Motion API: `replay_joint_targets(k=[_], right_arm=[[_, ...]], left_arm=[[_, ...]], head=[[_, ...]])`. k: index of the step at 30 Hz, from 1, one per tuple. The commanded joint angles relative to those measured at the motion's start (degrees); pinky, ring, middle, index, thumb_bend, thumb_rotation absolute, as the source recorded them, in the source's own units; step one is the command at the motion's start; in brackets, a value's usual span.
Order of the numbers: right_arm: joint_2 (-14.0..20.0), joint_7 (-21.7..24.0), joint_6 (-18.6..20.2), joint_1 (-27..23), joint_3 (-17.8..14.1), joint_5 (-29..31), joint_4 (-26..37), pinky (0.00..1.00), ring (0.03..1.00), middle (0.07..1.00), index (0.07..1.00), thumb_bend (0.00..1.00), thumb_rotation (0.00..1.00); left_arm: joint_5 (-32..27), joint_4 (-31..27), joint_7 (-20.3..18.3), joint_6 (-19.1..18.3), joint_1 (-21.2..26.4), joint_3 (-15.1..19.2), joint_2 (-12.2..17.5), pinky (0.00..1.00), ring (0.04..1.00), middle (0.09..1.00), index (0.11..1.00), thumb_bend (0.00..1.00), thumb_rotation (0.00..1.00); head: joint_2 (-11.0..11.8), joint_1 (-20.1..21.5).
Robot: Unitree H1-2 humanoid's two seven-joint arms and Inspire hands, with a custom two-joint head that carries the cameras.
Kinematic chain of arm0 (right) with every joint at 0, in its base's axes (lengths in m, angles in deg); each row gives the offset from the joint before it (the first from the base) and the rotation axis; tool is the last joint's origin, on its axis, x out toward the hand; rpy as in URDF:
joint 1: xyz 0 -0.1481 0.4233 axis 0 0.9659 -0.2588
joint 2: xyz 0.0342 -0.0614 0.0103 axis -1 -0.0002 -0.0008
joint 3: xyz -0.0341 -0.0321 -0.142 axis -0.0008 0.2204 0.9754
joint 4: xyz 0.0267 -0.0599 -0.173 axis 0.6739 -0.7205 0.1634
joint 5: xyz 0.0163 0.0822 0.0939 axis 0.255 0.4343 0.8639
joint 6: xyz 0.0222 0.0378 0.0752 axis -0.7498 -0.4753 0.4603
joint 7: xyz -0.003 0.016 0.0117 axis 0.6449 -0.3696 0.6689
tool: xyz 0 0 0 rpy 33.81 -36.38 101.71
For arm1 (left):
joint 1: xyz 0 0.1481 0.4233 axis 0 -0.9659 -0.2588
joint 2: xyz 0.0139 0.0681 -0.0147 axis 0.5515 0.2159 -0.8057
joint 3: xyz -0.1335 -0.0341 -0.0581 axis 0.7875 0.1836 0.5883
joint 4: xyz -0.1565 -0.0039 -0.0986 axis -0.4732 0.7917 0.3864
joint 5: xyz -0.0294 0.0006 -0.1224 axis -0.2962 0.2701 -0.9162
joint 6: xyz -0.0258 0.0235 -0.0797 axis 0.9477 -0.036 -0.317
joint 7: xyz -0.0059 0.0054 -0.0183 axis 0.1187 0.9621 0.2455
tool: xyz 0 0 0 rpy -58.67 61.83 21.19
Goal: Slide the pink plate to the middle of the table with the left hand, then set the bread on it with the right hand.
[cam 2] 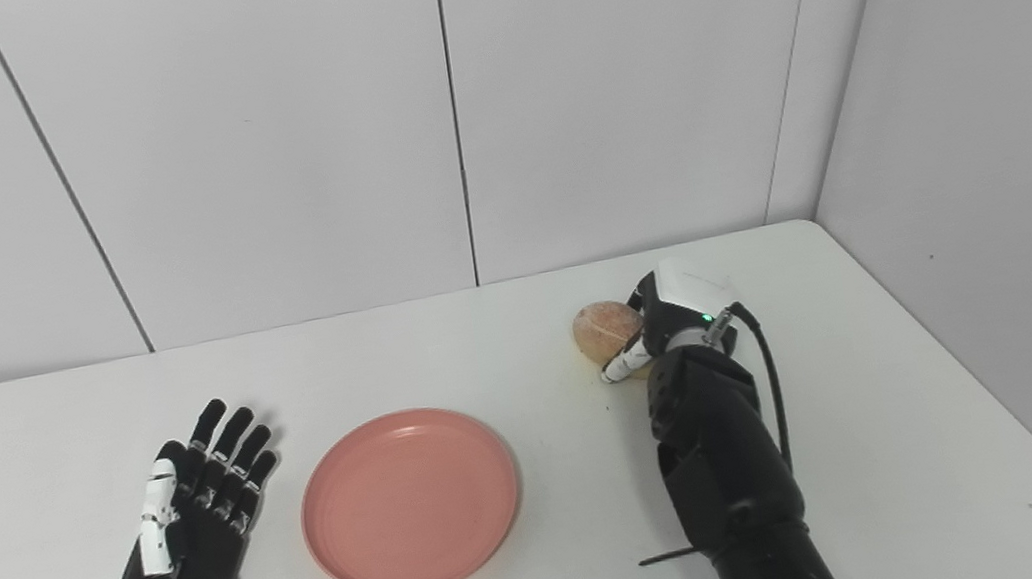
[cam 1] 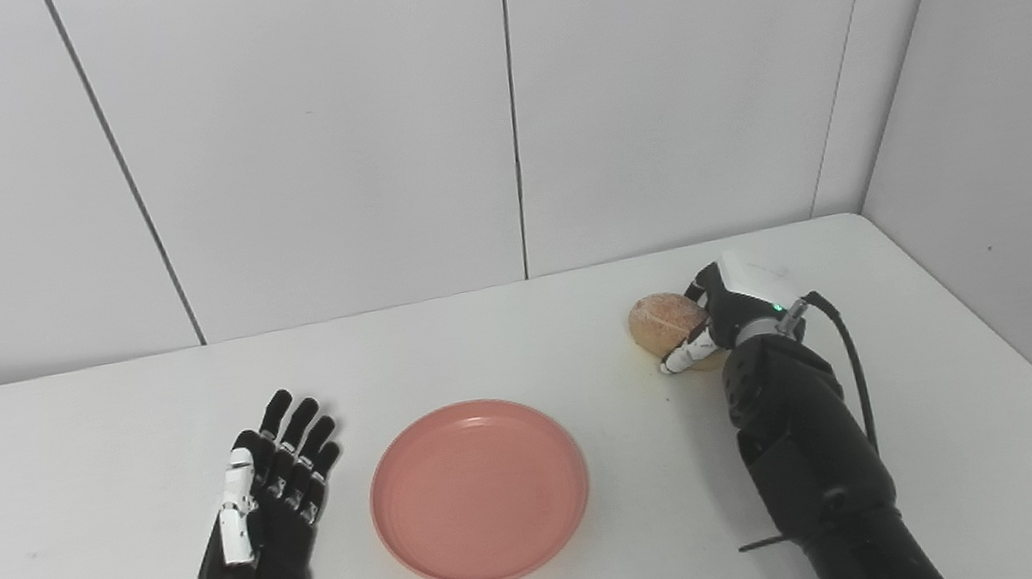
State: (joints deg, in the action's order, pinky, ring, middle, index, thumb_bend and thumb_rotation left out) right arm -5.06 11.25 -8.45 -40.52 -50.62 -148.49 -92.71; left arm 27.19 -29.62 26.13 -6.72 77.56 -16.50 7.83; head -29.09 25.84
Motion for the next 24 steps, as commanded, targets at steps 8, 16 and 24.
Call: replay_joint_targets(k=[8, 16, 24], right_arm=[[2.0, -5.64, -0.21, -2.19, 1.07, 3.52, 2.37, 0.3, 0.381, 0.443, 0.548, 0.51, 0.0], [2.47, -8.05, -0.22, -1.1, 2.66, 6.83, 5.47, 0.29, 0.367, 0.441, 0.535, 0.51, 0.0], [2.25, -5.02, -0.21, -0.26, 4.96, 7.47, 12.75, 0.31, 0.384, 0.438, 0.536, 0.51, 0.0]], left_arm=[[0.65, 2.19, 0.81, -2.66, -3.01, -0.25, -0.07, 1.0, 0.966, 0.966, 0.961, 0.32, 1.0], [1.01, 2.08, 1.22, -2.59, -3.12, -0.53, -0.42, 1.0, 0.966, 0.967, 0.959, 0.34, 1.0], [2.48, 1.33, 2.65, -2.3, -3.51, -1.15, -1.4, 0.99, 0.952, 0.953, 0.947, 0.34, 1.0]], head=[[-0.09, -0.34], [0.11, -1.61], [0.34, -4.03]])
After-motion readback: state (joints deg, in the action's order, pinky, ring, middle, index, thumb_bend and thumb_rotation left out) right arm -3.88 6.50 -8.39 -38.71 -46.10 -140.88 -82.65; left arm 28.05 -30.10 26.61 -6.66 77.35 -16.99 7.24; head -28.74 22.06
